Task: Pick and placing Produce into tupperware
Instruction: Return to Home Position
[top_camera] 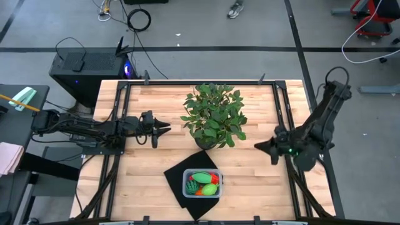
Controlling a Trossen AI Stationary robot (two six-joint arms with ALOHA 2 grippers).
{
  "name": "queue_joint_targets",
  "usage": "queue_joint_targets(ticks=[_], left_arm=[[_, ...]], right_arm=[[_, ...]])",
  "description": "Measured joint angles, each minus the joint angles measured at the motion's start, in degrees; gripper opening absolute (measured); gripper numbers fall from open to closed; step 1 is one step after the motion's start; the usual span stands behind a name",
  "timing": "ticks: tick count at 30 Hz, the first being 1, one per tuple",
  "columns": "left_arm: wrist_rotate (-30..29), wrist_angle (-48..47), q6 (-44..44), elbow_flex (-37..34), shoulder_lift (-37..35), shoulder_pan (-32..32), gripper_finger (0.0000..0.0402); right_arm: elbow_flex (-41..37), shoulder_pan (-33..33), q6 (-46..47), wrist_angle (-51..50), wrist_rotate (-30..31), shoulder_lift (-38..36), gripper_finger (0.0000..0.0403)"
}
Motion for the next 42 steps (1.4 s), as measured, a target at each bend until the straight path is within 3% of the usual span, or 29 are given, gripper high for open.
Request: queue_joint_targets(ticks=[12,29,42], left_arm=[[-3.01,-0.02,-1.95,0.00,-0.01,0.00,0.0107],[-8.00,-0.02,-6.05,0.00,-0.01,2.85,0.0107],[-7.98,-0.51,-5.90,1.92,-0.01,7.87,0.0107]], right_arm=[[-23.47,-0.02,-4.70,17.26,6.20,-22.47,0.0002],[-31.00,-0.02,-24.80,19.69,2.43,-50.11,0.0000],[-31.87,-7.23,-30.60,18.35,-7.96,-50.44,0.0000]])
